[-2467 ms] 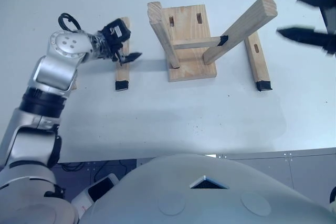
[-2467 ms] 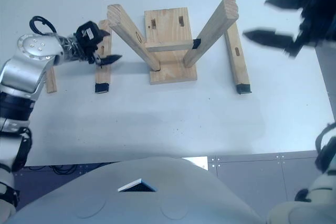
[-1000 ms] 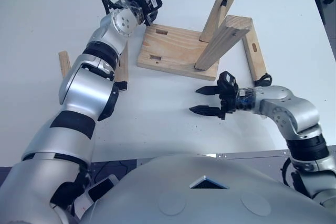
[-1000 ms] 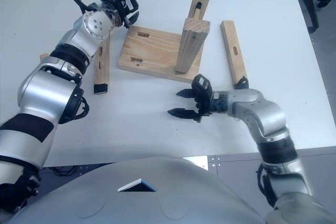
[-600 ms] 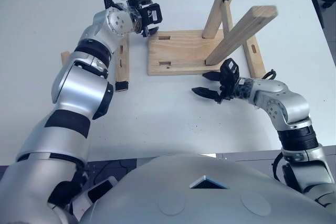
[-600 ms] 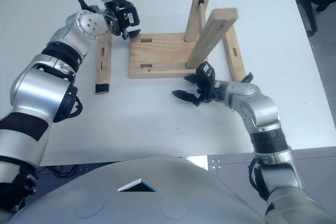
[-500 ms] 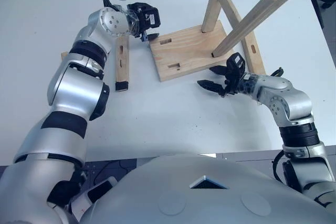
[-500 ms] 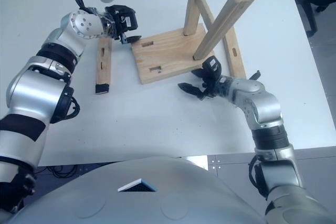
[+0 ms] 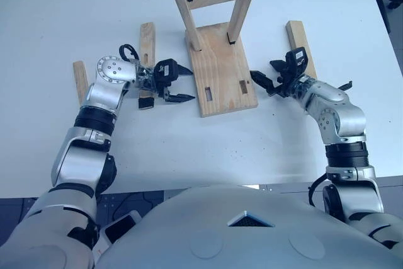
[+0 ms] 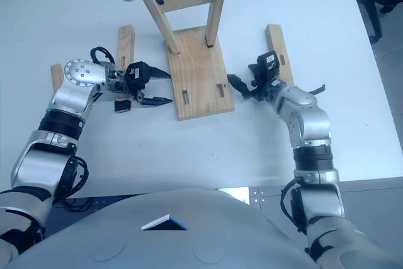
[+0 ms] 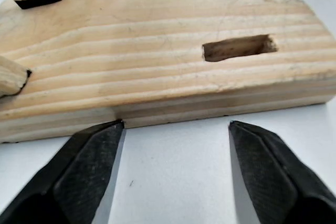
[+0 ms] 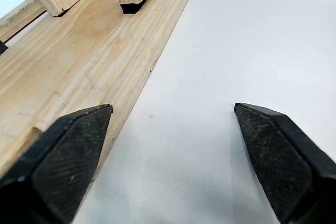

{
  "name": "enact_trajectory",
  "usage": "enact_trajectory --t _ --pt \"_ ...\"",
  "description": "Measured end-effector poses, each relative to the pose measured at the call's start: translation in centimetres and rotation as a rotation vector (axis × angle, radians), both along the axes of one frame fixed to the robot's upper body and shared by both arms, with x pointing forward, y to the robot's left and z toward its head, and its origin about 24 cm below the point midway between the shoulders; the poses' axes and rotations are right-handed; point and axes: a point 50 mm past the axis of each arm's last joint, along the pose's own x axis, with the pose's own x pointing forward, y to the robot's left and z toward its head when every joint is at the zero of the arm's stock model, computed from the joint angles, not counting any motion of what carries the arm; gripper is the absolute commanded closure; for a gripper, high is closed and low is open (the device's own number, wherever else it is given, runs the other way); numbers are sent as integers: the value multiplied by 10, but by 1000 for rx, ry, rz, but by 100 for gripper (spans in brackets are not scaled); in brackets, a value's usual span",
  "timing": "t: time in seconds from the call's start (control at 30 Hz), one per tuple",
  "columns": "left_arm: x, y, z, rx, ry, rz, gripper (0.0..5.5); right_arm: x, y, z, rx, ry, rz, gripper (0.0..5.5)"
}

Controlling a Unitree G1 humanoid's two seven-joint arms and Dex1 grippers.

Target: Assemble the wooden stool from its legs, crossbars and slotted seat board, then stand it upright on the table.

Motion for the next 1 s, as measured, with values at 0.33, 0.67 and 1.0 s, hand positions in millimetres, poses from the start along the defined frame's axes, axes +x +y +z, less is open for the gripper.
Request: enact_trajectory --t 0.33,0.67,1.0 --pt "0 12 35 -20 -170 96 178 -18 2 20 65 -9 21 121" --pt "-42 138 68 -147 -396 1384 178 -57 -15 50 135 -101 -134 121" --pt "-106 166 1 64 -150 1685 178 -50 -23 65 143 -147 -164 121"
